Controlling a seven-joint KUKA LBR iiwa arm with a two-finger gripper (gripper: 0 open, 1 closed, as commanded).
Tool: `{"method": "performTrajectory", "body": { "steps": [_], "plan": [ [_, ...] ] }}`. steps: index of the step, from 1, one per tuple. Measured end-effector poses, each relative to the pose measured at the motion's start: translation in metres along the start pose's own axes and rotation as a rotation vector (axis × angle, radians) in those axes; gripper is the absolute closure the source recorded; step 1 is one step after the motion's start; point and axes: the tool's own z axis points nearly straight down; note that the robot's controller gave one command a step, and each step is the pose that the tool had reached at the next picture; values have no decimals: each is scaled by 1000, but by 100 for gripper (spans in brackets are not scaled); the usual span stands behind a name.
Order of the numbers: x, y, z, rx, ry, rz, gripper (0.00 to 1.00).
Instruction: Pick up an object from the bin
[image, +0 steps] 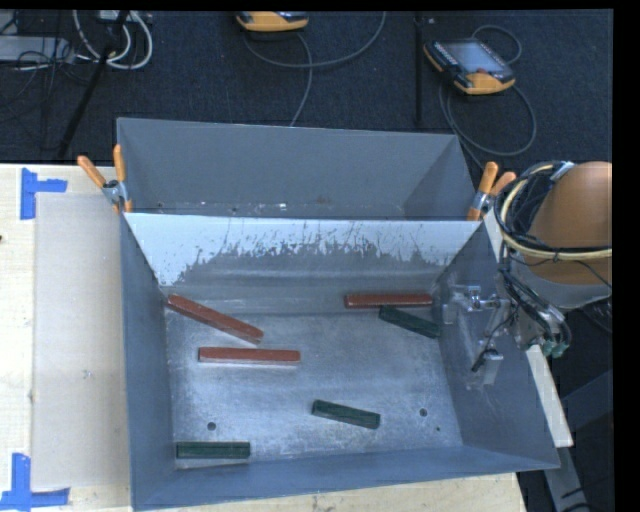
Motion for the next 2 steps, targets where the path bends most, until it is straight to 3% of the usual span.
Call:
{"method": "performTrajectory", "body": {
  "steps": [1,2],
  "plan": [
    [-33,54,101,-4,6,-23,0],
    [20,127,99,-4,6,-103,0]
  ]
}}
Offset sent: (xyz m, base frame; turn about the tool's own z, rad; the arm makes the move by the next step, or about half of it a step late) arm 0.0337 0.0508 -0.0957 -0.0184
